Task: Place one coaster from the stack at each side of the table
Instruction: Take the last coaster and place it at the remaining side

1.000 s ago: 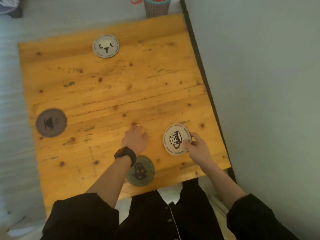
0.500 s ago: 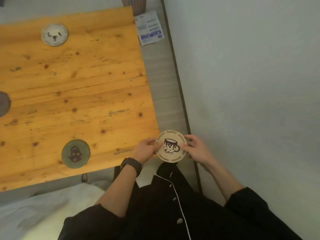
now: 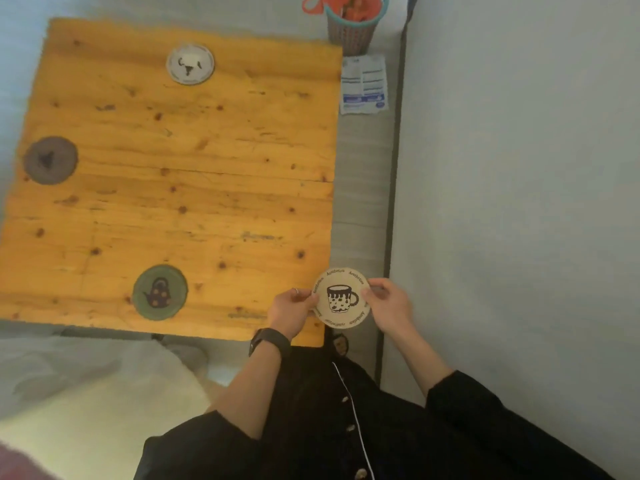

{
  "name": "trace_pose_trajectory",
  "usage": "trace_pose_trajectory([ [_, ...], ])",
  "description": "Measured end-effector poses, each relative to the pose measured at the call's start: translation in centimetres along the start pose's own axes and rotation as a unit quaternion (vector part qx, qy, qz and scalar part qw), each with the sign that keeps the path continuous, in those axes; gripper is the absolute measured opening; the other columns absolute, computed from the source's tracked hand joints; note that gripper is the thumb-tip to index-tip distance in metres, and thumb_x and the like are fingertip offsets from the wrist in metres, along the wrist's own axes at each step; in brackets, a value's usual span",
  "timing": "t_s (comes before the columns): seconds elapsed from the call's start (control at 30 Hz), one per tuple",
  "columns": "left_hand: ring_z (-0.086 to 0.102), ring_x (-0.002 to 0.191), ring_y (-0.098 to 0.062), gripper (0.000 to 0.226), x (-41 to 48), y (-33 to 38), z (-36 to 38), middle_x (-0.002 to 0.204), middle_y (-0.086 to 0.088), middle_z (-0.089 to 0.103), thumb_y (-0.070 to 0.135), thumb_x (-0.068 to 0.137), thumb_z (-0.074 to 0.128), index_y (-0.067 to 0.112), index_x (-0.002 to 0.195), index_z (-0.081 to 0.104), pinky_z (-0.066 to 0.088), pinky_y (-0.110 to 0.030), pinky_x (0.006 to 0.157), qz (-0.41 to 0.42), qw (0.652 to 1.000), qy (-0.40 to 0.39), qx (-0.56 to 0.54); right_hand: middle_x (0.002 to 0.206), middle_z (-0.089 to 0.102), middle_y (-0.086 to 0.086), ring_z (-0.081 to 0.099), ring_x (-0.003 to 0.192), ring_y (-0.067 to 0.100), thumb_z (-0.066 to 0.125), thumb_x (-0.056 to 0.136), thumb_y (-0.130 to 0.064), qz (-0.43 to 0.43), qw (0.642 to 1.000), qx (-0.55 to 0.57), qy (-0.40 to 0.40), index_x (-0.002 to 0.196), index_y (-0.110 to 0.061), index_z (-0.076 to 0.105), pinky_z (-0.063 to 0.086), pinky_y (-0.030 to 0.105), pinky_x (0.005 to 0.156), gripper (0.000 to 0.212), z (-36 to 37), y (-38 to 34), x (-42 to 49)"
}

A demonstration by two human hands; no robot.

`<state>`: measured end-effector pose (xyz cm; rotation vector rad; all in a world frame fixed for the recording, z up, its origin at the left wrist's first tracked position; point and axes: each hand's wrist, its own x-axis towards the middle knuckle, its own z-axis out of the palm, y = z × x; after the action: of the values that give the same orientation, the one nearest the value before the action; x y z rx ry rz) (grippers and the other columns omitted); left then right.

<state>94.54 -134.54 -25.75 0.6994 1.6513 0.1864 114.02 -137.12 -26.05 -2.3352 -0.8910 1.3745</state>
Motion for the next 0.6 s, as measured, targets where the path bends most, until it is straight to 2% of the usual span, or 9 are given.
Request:
trace_pose_trajectory([
  [0.07, 0.068, 0.09, -0.022, 0.021, 0.8, 0.5, -0.8, 0.101, -0.005, 0.073, 0.035, 0.088, 0.07, 0.019, 0.1, 0.066, 0.055, -0.037, 0.082, -0.004, 1.0, 0.014, 0.006, 0.097, 0.067, -0.016, 0.061, 0.086, 0.0, 0.065, 0.095, -0.029, -0.034, 0.999, -0.038, -0.014, 0.114, -0.026, 0.065, 0.047, 0.019, 0.071, 0.02, -0.3, -2.7, 1.6],
  [0.13, 0.067, 0.087, -0.022, 0.024, 1.4, 1.5, -1.5, 0.094, -0.005, 0.071, 0.036, 0.089, 0.069, 0.019, 0.105, 0.067, 0.051, -0.033, 0.075, -0.015, 0.999, 0.033, -0.021, 0.095, 0.061, -0.021, 0.056, 0.086, -0.001, 0.066, 0.094, -0.031, -0.062, 0.995, -0.071, -0.032, 0.117, -0.025, 0.065, 0.043, 0.02, 0.078, 0.024, -0.5, -5.3, 3.1],
  [0.27, 0.067, 0.087, -0.025, 0.029, 2.6, 3.7, -3.0, 0.093, -0.002, 0.066, 0.031, 0.089, 0.07, 0.011, 0.111, 0.068, 0.054, -0.038, 0.082, -0.051, 0.985, 0.079, -0.146, 0.117, 0.068, -0.004, 0.057, 0.099, 0.008, 0.068, 0.093, -0.035, -0.074, 0.982, -0.144, -0.101, 0.123, -0.017, 0.065, 0.044, 0.026, 0.088, 0.036, -0.2, -11.0, 6.7],
  [0.4, 0.068, 0.087, -0.023, 0.027, 4.6, 5.2, -4.4, 0.093, -0.005, 0.072, 0.037, 0.088, 0.07, 0.017, 0.106, 0.07, 0.056, -0.039, 0.079, -0.074, 0.967, 0.123, -0.212, 0.121, 0.067, -0.003, 0.059, 0.105, 0.012, 0.065, 0.095, -0.031, -0.128, 0.953, -0.225, -0.159, 0.125, -0.016, 0.065, 0.043, 0.022, 0.088, 0.034, 1.1, -16.6, 10.2],
  [0.5, 0.067, 0.097, -0.025, 0.028, 6.8, 6.0, -4.7, 0.107, -0.008, 0.072, 0.039, 0.086, 0.071, 0.018, 0.105, 0.071, 0.056, -0.039, 0.084, -0.106, 0.945, 0.159, -0.264, 0.119, 0.067, -0.005, 0.061, 0.111, 0.014, 0.065, 0.095, -0.029, -0.16, 0.926, -0.278, -0.197, 0.123, -0.019, 0.066, 0.04, 0.025, 0.09, 0.03, 2.7, -20.6, 13.6],
  [0.6, 0.065, 0.102, -0.023, 0.025, 8.8, 7.8, -4.5, 0.118, -0.007, 0.07, 0.038, 0.083, 0.075, 0.018, 0.097, 0.071, 0.054, -0.035, 0.083, -0.144, 0.918, 0.196, -0.312, 0.113, 0.066, -0.005, 0.059, 0.1, 0.01, 0.064, 0.096, -0.023, -0.191, 0.888, -0.337, -0.249, 0.122, -0.016, 0.065, 0.043, 0.023, 0.085, 0.027, 4.5, -24.3, 17.2],
])
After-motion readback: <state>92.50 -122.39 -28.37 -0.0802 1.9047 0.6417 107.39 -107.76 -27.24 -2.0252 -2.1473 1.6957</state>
